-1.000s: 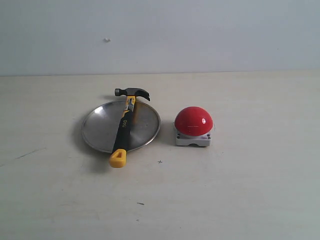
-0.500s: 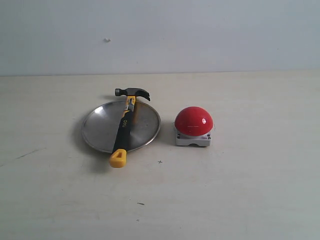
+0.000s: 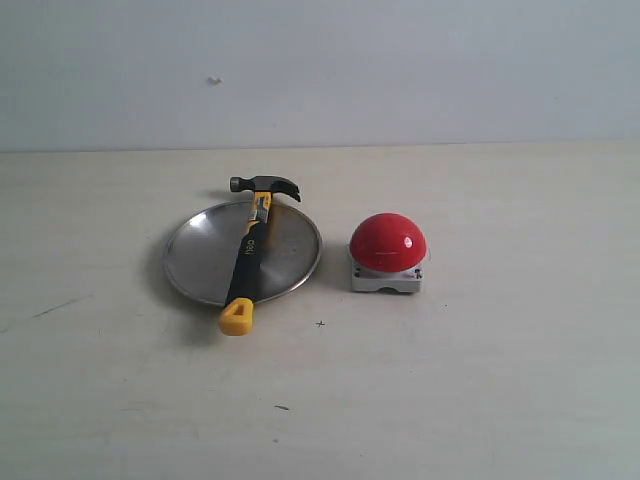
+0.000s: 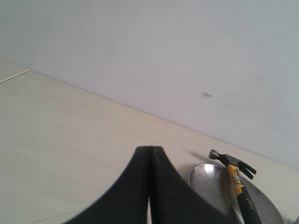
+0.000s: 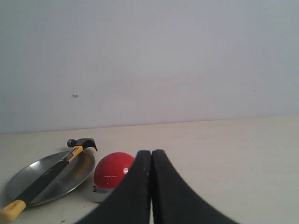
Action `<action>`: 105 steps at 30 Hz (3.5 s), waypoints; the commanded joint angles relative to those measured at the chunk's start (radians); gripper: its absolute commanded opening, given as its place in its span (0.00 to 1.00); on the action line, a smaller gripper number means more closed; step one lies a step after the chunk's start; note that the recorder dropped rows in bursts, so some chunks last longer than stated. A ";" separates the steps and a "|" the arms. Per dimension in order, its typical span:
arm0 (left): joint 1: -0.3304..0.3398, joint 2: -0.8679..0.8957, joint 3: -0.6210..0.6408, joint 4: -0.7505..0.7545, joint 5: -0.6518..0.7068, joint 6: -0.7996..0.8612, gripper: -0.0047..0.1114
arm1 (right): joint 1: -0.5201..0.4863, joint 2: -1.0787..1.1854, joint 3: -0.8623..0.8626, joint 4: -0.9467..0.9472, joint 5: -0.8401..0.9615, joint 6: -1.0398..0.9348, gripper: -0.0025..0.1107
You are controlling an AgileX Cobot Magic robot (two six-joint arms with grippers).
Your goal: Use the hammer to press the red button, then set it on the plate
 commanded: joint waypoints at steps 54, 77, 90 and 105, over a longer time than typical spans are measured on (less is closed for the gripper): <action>-0.261 -0.176 0.000 -0.006 -0.017 0.050 0.04 | -0.201 -0.004 0.004 0.411 -0.004 -0.415 0.02; -0.295 -0.176 0.000 -0.006 -0.001 0.124 0.04 | -0.201 -0.004 0.004 0.411 -0.004 -0.413 0.02; -0.295 -0.176 0.000 0.833 -0.143 -0.646 0.04 | -0.201 -0.004 0.004 0.411 -0.004 -0.413 0.02; -0.295 -0.176 0.000 1.832 -0.170 -1.578 0.04 | -0.201 -0.004 0.004 0.411 -0.004 -0.413 0.02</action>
